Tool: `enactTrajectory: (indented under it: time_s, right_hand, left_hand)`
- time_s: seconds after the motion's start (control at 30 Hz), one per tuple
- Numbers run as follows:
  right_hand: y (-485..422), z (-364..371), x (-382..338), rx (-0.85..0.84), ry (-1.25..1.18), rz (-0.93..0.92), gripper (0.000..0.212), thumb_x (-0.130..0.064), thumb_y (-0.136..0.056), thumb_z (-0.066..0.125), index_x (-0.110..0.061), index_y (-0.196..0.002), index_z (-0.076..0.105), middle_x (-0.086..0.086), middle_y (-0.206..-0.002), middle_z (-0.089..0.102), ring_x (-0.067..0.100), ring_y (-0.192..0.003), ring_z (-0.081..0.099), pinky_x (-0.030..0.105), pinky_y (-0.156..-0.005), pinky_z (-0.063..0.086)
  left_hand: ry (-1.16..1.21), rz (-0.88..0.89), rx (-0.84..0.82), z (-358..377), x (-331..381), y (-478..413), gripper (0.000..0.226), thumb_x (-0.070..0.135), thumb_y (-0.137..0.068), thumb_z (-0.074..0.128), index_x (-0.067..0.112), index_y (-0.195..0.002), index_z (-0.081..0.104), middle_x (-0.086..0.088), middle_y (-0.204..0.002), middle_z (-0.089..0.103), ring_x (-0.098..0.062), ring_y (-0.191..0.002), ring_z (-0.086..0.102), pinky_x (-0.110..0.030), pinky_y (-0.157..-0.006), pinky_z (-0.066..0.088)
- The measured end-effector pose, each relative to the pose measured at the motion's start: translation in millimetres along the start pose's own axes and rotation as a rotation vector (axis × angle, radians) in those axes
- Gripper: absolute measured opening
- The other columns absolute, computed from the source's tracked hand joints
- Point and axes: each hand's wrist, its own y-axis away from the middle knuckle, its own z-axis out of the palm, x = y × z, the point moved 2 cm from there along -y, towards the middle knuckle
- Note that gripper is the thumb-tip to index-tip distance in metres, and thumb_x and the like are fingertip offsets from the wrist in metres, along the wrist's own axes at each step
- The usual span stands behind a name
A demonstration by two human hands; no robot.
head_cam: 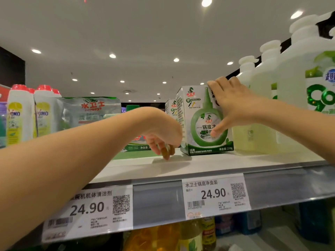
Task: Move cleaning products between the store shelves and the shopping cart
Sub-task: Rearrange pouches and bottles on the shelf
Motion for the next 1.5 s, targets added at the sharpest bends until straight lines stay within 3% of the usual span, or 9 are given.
enactTrajectory:
  time_s: [0.2, 0.43, 0.93, 1.03, 1.17, 1.23, 1.3, 1.4, 1.5]
  right_hand:
    - [-16.1, 10.1, -5.9, -0.062, -0.091, -0.037, 0.138, -0.065, -0.054, 0.082, -0.017, -0.151, -0.004, 0.006, -0.148, 0.021, 0.03, -0.128, 0.032, 0.044, -0.107, 0.036]
    - [-30.3, 23.7, -18.1, -0.017, -0.11, -0.028, 0.137, -0.063, -0.057, 0.082, -0.018, -0.152, -0.006, 0.007, -0.146, 0.017, 0.03, -0.132, 0.025, 0.044, -0.103, 0.039]
    - [-51.0, 39.8, -24.3, -0.006, 0.008, -0.027, 0.133, -0.064, -0.057, 0.082, -0.012, -0.147, -0.001, 0.009, -0.137, 0.024, 0.031, -0.122, 0.032, 0.041, -0.085, 0.047]
    - [-48.0, 40.1, -25.0, -0.025, 0.07, -0.017, 0.141, -0.069, -0.059, 0.077, -0.011, -0.15, -0.012, 0.01, -0.148, 0.019, 0.033, -0.127, 0.034, 0.044, -0.095, 0.044]
    - [-41.7, 36.1, -21.3, -0.198, -0.091, 0.017, 0.139, -0.069, -0.068, 0.072, -0.016, -0.147, -0.03, 0.008, -0.161, -0.02, 0.044, -0.145, 0.013, 0.05, -0.118, 0.022]
    - [-29.4, 25.0, -25.8, -0.249, -0.251, -0.001, 0.124, -0.065, -0.075, 0.068, -0.017, -0.153, -0.015, 0.006, -0.162, -0.015, 0.039, -0.147, 0.009, 0.047, -0.12, 0.019]
    - [-9.8, 4.2, -34.5, -0.217, -0.405, -0.058, 0.092, -0.054, -0.084, 0.065, -0.015, -0.153, 0.019, 0.006, -0.158, 0.023, 0.027, -0.139, 0.033, 0.031, -0.109, 0.034]
    - [28.4, -34.1, -46.8, -0.109, -0.658, -0.133, 0.039, -0.04, -0.091, 0.061, -0.021, -0.126, 0.061, -0.009, -0.117, 0.062, 0.009, -0.11, 0.058, 0.014, -0.084, 0.043]
    - [60.9, -54.8, -49.2, 0.109, -0.817, -0.172, 0.015, -0.028, -0.093, 0.061, -0.02, -0.099, 0.072, -0.011, -0.093, 0.07, 0.002, -0.088, 0.065, 0.024, -0.082, 0.053]
  left_hand:
    - [-0.122, -0.001, -0.101, 9.2, -5.7, -2.4, 0.033, 0.015, -0.1, 0.045, 0.016, -0.133, 0.05, -0.001, -0.096, 0.051, -0.01, -0.076, 0.051, -0.019, -0.062, 0.053]
    - [-0.14, 0.009, -0.091, 9.5, -8.0, -7.5, 0.034, 0.016, -0.1, 0.043, 0.012, -0.134, 0.049, -0.003, -0.097, 0.048, -0.012, -0.077, 0.049, -0.02, -0.065, 0.051]
    - [-0.163, 0.037, -0.098, 10.9, -11.0, -8.8, 0.036, 0.013, -0.1, 0.043, 0.01, -0.135, 0.047, -0.003, -0.098, 0.048, -0.011, -0.073, 0.048, -0.018, -0.06, 0.048]
    - [-0.18, 0.054, -0.096, 11.7, -10.2, -8.5, 0.035, 0.014, -0.1, 0.043, 0.01, -0.134, 0.047, -0.002, -0.095, 0.048, -0.011, -0.073, 0.048, -0.018, -0.061, 0.048]
    - [-0.217, 0.075, -0.078, 13.1, -8.3, -4.8, 0.034, 0.017, -0.102, 0.041, 0.014, -0.134, 0.047, 0.001, -0.091, 0.047, -0.011, -0.074, 0.049, -0.018, -0.064, 0.049]
    - [-0.206, 0.092, -0.061, 9.6, -5.9, 2.5, 0.034, 0.019, -0.102, 0.042, 0.016, -0.135, 0.046, 0.0, -0.098, 0.05, -0.012, -0.079, 0.055, -0.02, -0.069, 0.053]
    - [-0.195, 0.112, -0.019, 3.5, -0.7, 13.7, 0.034, 0.022, -0.102, 0.043, 0.017, -0.135, 0.048, -0.002, -0.109, 0.055, -0.015, -0.088, 0.063, -0.025, -0.078, 0.057]
    - [-0.269, 0.162, 0.128, -2.6, 11.4, 36.2, 0.03, 0.026, -0.101, 0.042, 0.019, -0.128, 0.055, -0.005, -0.114, 0.063, -0.015, -0.092, 0.066, -0.032, -0.088, 0.056]
    - [-0.364, 0.215, 0.372, -0.4, 25.2, 67.1, 0.03, 0.028, -0.1, 0.042, 0.016, -0.117, 0.063, -0.003, -0.108, 0.068, -0.017, -0.094, 0.065, -0.037, -0.092, 0.051]
